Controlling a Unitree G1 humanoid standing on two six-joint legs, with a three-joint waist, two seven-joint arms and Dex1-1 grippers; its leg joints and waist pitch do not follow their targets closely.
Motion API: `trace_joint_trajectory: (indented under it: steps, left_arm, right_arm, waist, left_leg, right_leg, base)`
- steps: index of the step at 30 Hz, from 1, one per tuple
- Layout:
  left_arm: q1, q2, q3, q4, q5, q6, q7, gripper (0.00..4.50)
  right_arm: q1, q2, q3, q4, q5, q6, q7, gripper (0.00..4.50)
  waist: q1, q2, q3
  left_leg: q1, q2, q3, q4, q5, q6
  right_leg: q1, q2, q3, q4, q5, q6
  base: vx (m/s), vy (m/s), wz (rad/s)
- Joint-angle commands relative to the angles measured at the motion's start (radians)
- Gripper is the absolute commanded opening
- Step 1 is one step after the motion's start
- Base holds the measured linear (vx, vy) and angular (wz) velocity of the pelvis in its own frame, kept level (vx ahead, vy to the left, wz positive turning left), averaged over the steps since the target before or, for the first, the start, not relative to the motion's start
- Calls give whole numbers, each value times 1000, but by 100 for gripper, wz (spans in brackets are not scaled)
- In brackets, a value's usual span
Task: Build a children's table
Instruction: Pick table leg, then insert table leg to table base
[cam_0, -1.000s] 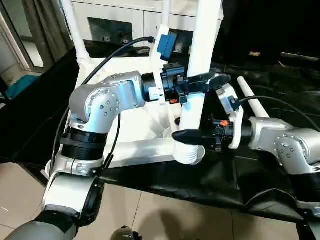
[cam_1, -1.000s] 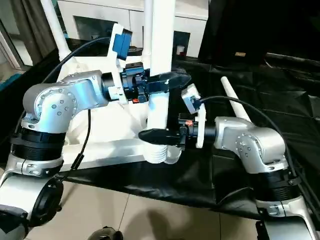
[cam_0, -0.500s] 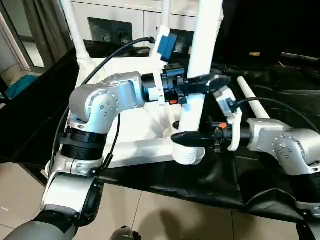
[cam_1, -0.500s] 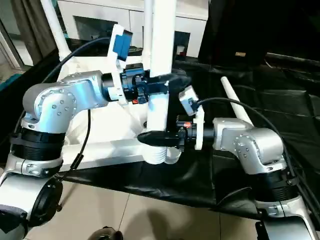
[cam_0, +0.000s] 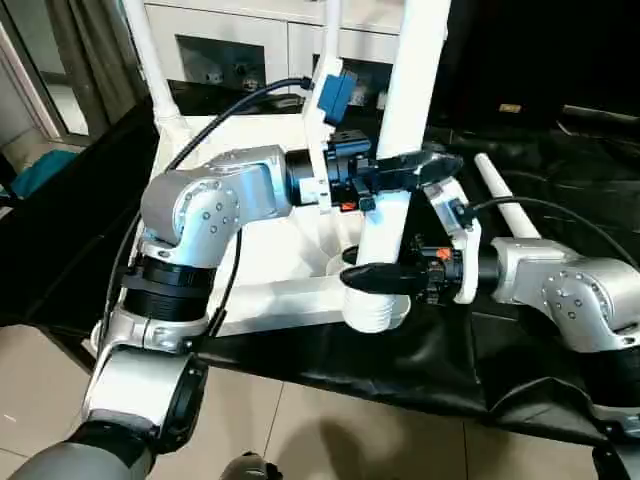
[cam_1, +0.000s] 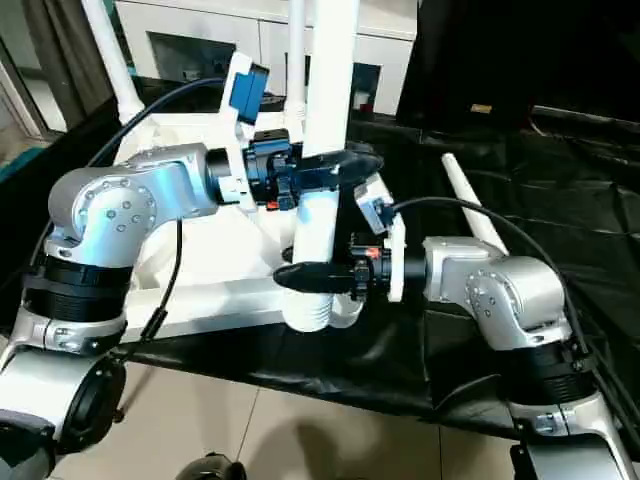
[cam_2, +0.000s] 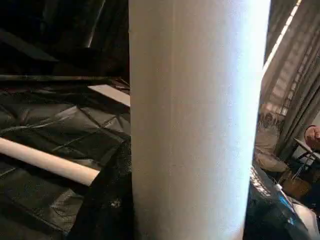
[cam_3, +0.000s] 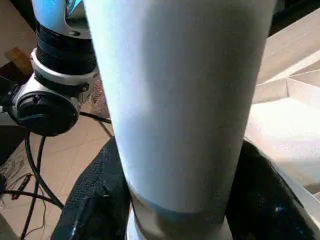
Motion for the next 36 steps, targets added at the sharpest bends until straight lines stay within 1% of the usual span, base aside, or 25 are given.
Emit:
trace_joint_trajectory:
  steps: [1, 4, 6, 8, 9, 11, 13, 14, 17, 19, 21, 22, 23, 24, 25, 26, 27, 28, 29, 30, 31, 32, 33, 35, 36]
  left_arm:
    - [-11, -17, 20, 3, -3, 3, 37, 254]
    - [-11, -36, 54, 5, -27, 0, 55, 264]
    - [-6, -53, 76, 7, -19, -47, 76, 297]
    - [13, -99, 132, 0, -36, -146, 99, 297]
    - [16, -106, 140, -4, -37, -166, 101, 301]
    - [13, -169, 227, -2, -99, -216, 158, 304]
    - [-2, -227, 317, 20, -173, -244, 227, 304]
    - [-8, -247, 347, 28, -196, -260, 250, 304]
    - [-15, -279, 396, 45, -229, -302, 291, 304]
    - [-10, -276, 398, 52, -203, -330, 321, 304]
    - [0, -235, 359, 69, -115, -298, 366, 304]
    - [18, -171, 269, 80, 16, -277, 384, 304]
    - [34, -129, 203, 80, 96, -292, 376, 304]
    - [52, -84, 132, 79, 183, -310, 367, 304]
    - [99, 2, 5, 77, 312, -352, 319, 304]
    - [137, 63, -85, 72, 389, -390, 279, 304]
    - [177, 98, -135, 60, 411, -437, 217, 304]
    - [230, 138, -186, 39, 425, -511, 115, 304]
    - [237, 144, -193, 35, 427, -523, 99, 304]
    - [258, 163, -218, 25, 441, -560, 52, 304]
    - [284, 201, -261, 9, 454, -575, -7, 304]
    - [307, 236, -300, -5, 471, -590, -46, 304]
    - [313, 243, -309, -9, 473, -594, -55, 304]
    - [341, 270, -346, -22, 484, -612, -91, 304]
    - [363, 281, -365, -23, 495, -632, -107, 304]
  right_arm:
    - [6, 6, -12, -9, 7, 4, -12, 198]
    - [13, 14, -24, -10, 8, -4, -27, 196]
    - [18, 23, -36, -12, 14, -7, -38, 195]
    - [28, 42, -62, -17, 30, -13, -58, 195]
    - [29, 45, -66, -19, 32, -14, -60, 195]
    - [30, 64, -93, -18, 50, -19, -76, 195]
    - [29, 83, -119, -16, 69, -23, -92, 195]
    - [29, 91, -130, -16, 77, -25, -100, 195]
    - [28, 115, -160, -10, 81, -42, -135, 195]
    - [31, 144, -192, 3, 43, -93, -217, 195]
    - [28, 162, -210, 26, -18, -155, -304, 195]
    - [29, 160, -199, 38, -97, -214, -369, 195]
    - [32, 159, -193, 41, -132, -237, -400, 195]
    - [35, 157, -186, 44, -170, -261, -434, 195]
    - [45, 158, -183, 49, -234, -293, -509, 194]
    - [58, 159, -183, 48, -276, -316, -563, 194]
    - [83, 160, -183, 39, -303, -350, -586, 194]
    - [123, 154, -179, 19, -330, -377, -604, 194]
    - [128, 153, -179, 16, -333, -379, -606, 194]
    - [145, 149, -176, 7, -343, -381, -615, 194]
    - [168, 154, -192, -3, -340, -380, -627, 194]
    - [191, 158, -205, -14, -335, -383, -631, 194]
    - [197, 160, -209, -18, -335, -387, -632, 194]
    - [228, 165, -222, -33, -340, -410, -637, 194]
    - [256, 164, -217, -50, -340, -411, -634, 194]
  waist:
    - [1, 4, -82]
    - [1, 1, -82]
    - [1, 1, -81]
    - [2, 7, -81]
    - [2, 3, -81]
    - [2, 2, -83]
    - [3, 4, -84]
    - [3, 0, -82]
    - [3, 0, -81]
    - [2, 2, -81]
    - [-1, 3, -82]
    - [-3, 4, -82]
    - [-2, 5, -82]
    - [-3, 7, -80]
    - [-8, 6, -81]
    - [-6, 11, -83]
    - [-8, 9, -83]
    - [-10, 11, -85]
    - [-6, 12, -88]
    - [-9, 15, -91]
    - [-9, 18, -94]
    - [-13, 21, -94]
    - [-15, 17, -93]
    - [-16, 18, -86]
    - [-17, 21, -84]
  left_leg:
    - [27, 65, -39, -66, -206, -29]
    - [26, 65, -40, -65, -200, -24]
    - [26, 64, -40, -65, -205, -23]
    - [25, 64, -42, -65, -212, -25]
    - [23, 65, -41, -65, -215, -23]
    - [23, 65, -41, -65, -209, -20]
    - [23, 65, -40, -63, -211, -17]
    - [22, 63, -40, -62, -216, -12]
    - [23, 62, -41, -64, -220, -8]
    - [24, 65, -43, -67, -218, -15]
    - [27, 66, -44, -70, -225, -31]
    - [33, 64, -44, -72, -232, -46]
    - [35, 66, -46, -74, -235, -54]
    - [33, 67, -51, -81, -237, -63]
    - [33, 64, -46, -80, -239, -68]
    - [33, 64, -51, -82, -219, -81]
    - [32, 65, -49, -82, -214, -78]
    - [31, 62, -44, -80, -205, -85]
    - [31, 64, -46, -80, -194, -81]
    - [31, 65, -42, -77, -171, -77]
    - [33, 64, -40, -75, -158, -73]
    - [30, 63, -38, -73, -146, -62]
    - [24, 63, -38, -72, -138, -47]
    - [24, 64, -35, -74, -175, -38]
    - [25, 65, -35, -75, -204, -36]
  right_leg:
    - [48, -83, 49, -74, -257, -187]
    - [50, -84, 49, -76, -259, -190]
    - [50, -85, 48, -79, -271, -186]
    - [50, -86, 48, -80, -277, -184]
    - [52, -87, 47, -83, -273, -186]
    - [53, -85, 47, -78, -251, -188]
    - [53, -87, 47, -77, -238, -206]
    - [53, -86, 46, -80, -243, -211]
    - [51, -83, 44, -84, -278, -184]
    - [46, -84, 45, -86, -294, -163]
    - [43, -82, 45, -85, -308, -142]
    - [40, -79, 45, -86, -317, -119]
    - [35, -78, 47, -86, -322, -102]
    - [35, -78, 48, -88, -347, -61]
    - [36, -76, 49, -86, -351, -52]
    - [34, -80, 51, -86, -350, -23]
    - [33, -80, 52, -89, -345, -20]
    - [34, -79, 53, -81, -306, -43]
    - [35, -81, 53, -81, -280, -52]
    - [35, -76, 54, -68, -195, -89]
    - [34, -73, 53, -64, -154, -106]
    - [35, -69, 53, -53, -89, -139]
    - [42, -72, 52, -48, -52, -163]
    - [41, -77, 53, -56, -94, -179]
    - [41, -79, 55, -63, -141, -171]
  base:
    - [0, 0, 0]
    - [0, 0, 0]
    - [0, 0, 0]
    - [0, 0, 0]
    - [0, 0, 0]
    - [0, 0, 0]
    - [0, 0, 0]
    - [0, 0, 0]
    - [0, 0, 0]
    - [0, 0, 0]
    - [0, 0, 0]
    - [0, 0, 0]
    - [0, 0, 0]
    - [0, 0, 0]
    - [0, 0, 0]
    - [0, 0, 0]
    - [0, 0, 0]
    - [0, 0, 0]
    - [0, 0, 0]
    - [0, 0, 0]
    - [0, 0, 0]
    - [0, 0, 0]
    - [0, 0, 0]
    - [0, 0, 0]
    - [0, 0, 0]
